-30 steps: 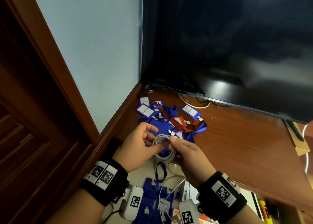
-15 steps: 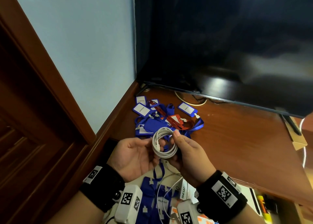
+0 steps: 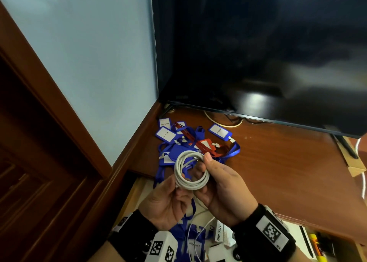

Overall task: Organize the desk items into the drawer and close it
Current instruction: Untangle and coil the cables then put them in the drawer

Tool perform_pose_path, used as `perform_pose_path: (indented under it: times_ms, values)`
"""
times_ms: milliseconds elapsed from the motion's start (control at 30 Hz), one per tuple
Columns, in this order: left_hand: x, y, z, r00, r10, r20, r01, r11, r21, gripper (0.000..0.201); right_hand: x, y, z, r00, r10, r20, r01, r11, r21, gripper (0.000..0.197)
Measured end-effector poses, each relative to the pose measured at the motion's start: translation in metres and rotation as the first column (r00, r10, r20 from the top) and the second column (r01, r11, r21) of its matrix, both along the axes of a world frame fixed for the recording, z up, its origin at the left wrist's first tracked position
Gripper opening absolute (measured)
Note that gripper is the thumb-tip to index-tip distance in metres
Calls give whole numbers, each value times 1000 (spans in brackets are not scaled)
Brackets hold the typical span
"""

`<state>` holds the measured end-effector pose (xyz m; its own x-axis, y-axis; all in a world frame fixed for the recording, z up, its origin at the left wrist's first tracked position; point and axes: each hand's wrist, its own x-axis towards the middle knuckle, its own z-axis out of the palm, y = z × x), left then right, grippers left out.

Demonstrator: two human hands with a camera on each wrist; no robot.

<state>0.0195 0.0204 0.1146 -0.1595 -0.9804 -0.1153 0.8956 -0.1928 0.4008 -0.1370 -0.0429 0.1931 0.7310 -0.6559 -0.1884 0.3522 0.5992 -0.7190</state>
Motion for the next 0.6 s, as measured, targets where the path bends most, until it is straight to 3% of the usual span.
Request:
perform_pose_path:
  times_ms: [133, 200, 267, 367, 500, 600]
  values:
    - [-2, 7, -4, 992, -91, -82, 83, 992, -96, 22, -10, -13, 5, 998, -57, -38, 52, 992, -111, 35]
    - [5, 10, 1, 995, -84, 57, 84, 996, 12, 16, -17, -19, 5, 985, -51, -166, 2, 960, -280, 40]
    - [17, 13, 10, 974, -67, 217, 34, 988, 153, 27, -22, -21, 1, 956, -63, -288, -63, 911, -407, 41]
    - [33, 9, 28, 924, -84, 374, -26, 960, 279, 13, -22, -19, -9, 895, -136, -426, -140, 819, -556, 41]
    - [36, 0, 49, 803, -129, 582, -74, 947, 312, 28, -16, -16, -19, 854, -206, -477, -180, 744, -643, 45]
    - [28, -5, 57, 680, -84, 728, -105, 972, 211, 57, -10, -14, -22, 842, -232, -487, -173, 739, -651, 42]
